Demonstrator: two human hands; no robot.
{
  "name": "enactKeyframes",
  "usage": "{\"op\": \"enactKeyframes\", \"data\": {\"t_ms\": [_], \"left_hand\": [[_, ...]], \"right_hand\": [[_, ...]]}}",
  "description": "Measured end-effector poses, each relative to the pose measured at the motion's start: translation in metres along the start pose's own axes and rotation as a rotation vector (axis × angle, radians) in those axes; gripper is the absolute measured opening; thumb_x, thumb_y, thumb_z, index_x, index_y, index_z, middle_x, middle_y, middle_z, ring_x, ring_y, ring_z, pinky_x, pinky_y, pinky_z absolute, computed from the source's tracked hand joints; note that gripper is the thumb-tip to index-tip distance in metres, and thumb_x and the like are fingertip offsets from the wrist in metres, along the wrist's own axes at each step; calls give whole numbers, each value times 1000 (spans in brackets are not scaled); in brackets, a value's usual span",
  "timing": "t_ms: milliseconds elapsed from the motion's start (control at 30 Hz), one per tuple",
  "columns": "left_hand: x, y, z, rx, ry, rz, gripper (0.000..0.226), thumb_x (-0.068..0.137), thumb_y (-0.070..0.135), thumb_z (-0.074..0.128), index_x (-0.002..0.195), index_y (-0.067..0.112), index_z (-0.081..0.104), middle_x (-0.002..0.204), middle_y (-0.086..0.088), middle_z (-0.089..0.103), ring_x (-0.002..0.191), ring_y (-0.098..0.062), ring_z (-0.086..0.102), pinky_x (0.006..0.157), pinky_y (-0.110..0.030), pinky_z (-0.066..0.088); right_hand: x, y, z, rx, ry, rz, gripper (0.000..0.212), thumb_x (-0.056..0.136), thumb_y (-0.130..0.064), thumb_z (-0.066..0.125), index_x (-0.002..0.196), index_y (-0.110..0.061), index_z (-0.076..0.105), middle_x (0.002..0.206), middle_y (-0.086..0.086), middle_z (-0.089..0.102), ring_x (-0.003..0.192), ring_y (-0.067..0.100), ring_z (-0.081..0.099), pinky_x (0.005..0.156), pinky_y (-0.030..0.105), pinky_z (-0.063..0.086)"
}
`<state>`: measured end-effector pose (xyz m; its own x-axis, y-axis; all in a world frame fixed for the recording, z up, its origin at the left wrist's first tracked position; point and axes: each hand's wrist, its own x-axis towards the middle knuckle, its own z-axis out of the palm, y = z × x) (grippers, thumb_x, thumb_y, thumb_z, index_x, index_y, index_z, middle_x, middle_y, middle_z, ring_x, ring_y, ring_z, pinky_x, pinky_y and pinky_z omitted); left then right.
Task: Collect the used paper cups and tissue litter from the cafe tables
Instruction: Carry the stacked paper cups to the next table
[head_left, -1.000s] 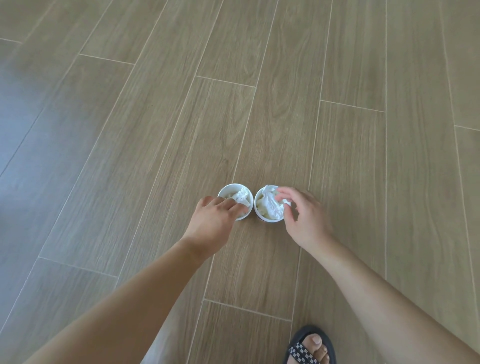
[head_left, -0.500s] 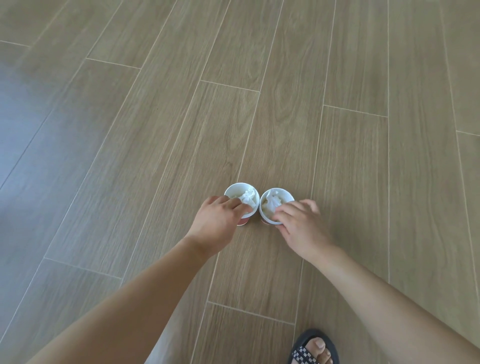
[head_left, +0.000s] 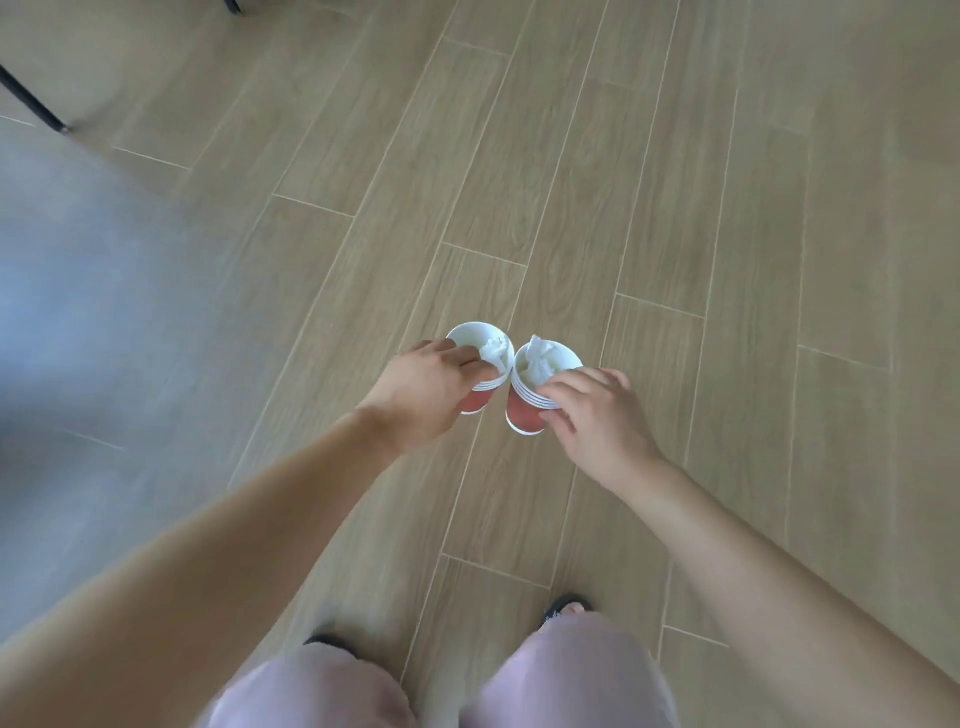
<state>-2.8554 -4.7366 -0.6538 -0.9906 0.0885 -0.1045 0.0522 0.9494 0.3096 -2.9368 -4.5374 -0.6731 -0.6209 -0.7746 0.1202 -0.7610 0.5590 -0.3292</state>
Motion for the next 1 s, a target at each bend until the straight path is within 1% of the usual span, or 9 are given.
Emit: {"op": "enactKeyframes", "data": {"t_ms": [133,267,433,533,633,733,800,933,1000], "left_hand": [[-20,35,-117,-52,103,-50,37,78,5,57,113,16,64,103,-4,68,91,-33,61,76,-36,46],[-37,74,-229,-79,121,-148,42,79,5,54,117,21,61,108,0,66,97,-30,59,83,-35,45],[-54,118,-370,-163,295,-250,38,74,3,62,107,21,67,98,-1,68,91,-28,61,66,-33,51],[-51,142,-443,-153,373,-278,37,73,4,64,104,23,68,96,2,68,89,-25,61,64,-33,52],[-40,163,-493,-148,387,-279,36,74,5,63,105,24,67,95,3,67,88,-24,60,63,-34,51],[-22,175,-526,-137,370,-275,39,74,7,63,107,26,66,97,3,67,92,-23,59,68,-38,52],[-8,182,-543,-130,372,-273,41,72,7,62,107,27,66,99,4,67,93,-21,59,69,-38,52],[26,180,-568,-113,357,-259,41,74,9,59,109,30,65,105,8,66,91,-20,61,70,-32,51],[46,169,-581,-97,331,-250,41,75,9,57,109,29,64,106,8,66,92,-21,62,72,-34,51]], "right_hand": [[19,-46,-112,34,17,-2,23,63,-5,80,80,-13,68,80,-3,68,76,25,63,73,36,44],[37,-88,-218,79,27,-15,22,67,-6,78,85,-14,69,83,-2,69,79,25,64,72,39,46],[61,-133,-350,130,116,-36,18,69,-8,77,85,-14,68,81,-1,69,77,26,64,70,37,47],[81,-148,-422,143,174,-98,18,69,-8,77,84,-14,68,82,-2,69,77,26,64,69,37,47],[98,-147,-479,135,202,-145,21,69,-6,76,88,-12,69,85,0,69,80,26,64,71,38,48],[117,-139,-521,137,232,-167,22,71,-4,75,92,-10,69,89,2,70,84,28,64,74,37,50],[128,-132,-540,142,252,-167,22,72,-3,74,93,-9,69,91,3,69,87,27,62,76,34,49],[159,-112,-565,143,243,-165,22,76,-4,71,97,-9,69,95,2,69,92,26,60,78,28,45],[183,-102,-573,140,213,-170,23,76,-6,71,98,-10,69,96,1,68,94,25,59,78,27,44]]}}
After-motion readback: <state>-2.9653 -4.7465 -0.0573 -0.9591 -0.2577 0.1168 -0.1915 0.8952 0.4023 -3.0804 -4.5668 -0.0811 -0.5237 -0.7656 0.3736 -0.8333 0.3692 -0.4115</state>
